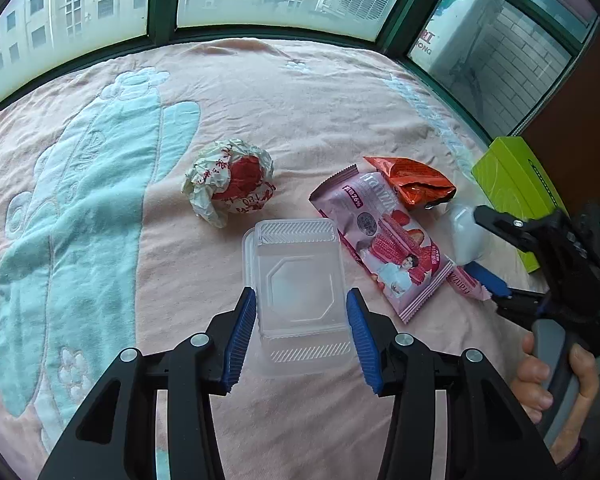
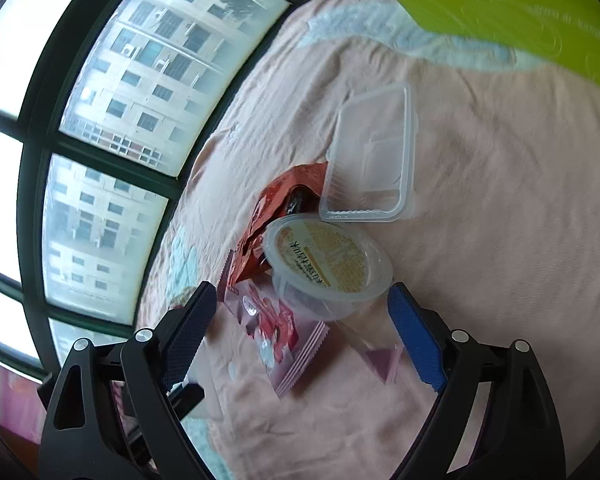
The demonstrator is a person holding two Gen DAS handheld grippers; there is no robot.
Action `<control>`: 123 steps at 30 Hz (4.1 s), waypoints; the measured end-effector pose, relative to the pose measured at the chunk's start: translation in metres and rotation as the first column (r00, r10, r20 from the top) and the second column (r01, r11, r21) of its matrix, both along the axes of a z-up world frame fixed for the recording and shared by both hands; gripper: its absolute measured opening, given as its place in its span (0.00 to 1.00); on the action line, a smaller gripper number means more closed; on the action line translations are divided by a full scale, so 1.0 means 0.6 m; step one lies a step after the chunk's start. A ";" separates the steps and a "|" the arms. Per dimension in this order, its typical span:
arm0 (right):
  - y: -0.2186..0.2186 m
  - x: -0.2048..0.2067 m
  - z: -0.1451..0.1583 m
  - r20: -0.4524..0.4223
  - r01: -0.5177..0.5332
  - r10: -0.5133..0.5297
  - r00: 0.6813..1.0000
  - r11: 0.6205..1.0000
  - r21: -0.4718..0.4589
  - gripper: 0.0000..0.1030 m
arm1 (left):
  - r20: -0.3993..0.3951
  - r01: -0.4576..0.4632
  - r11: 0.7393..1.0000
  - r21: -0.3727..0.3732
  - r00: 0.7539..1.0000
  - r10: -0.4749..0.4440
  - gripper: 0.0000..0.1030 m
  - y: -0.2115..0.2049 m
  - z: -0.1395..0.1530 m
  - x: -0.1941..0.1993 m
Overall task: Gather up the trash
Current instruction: 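Grasp the clear rectangular container with the left tool while the right tool grasps the small clear cup, then carry the rectangular container and clear cup to the green basket and release both, then move both tools back toward the paper ball and pink wrapper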
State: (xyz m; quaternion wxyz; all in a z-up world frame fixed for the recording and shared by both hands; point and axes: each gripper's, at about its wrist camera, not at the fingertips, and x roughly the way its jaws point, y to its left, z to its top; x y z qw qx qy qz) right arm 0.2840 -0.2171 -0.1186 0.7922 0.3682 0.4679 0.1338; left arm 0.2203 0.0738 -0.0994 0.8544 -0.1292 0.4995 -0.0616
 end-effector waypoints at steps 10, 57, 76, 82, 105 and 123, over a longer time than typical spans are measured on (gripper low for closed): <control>-0.011 0.003 -0.016 -0.022 0.041 -0.041 0.999 0.999 0.016 0.57 | 0.001 0.003 1.000 -0.009 1.000 -0.003 0.44 0.002 0.002 -0.008; -0.206 -0.436 0.149 0.252 0.193 -0.088 0.964 0.882 -0.430 0.57 | 0.170 0.365 0.928 -0.071 0.921 -0.349 0.44 -0.279 0.142 -0.196; -0.287 -0.529 0.146 0.237 0.305 -0.211 0.948 0.814 -0.494 0.61 | 0.189 0.523 0.851 -0.055 0.842 -0.506 0.44 -0.411 0.161 -0.238; -0.304 -0.546 0.149 0.248 0.335 -0.239 0.939 0.804 -0.492 0.64 | 0.182 0.559 0.828 -0.045 0.820 -0.543 0.44 -0.445 0.160 -0.246; -0.336 -0.576 0.168 0.288 0.402 -0.294 0.911 0.786 -0.470 0.71 | 0.124 0.664 0.747 -0.033 0.744 -0.656 0.55 -0.544 0.126 -0.271; -0.265 -0.510 0.186 0.301 0.299 -0.168 0.939 0.831 -0.468 0.75 | 0.140 0.507 0.862 -0.004 0.854 -0.502 0.63 -0.419 0.137 -0.228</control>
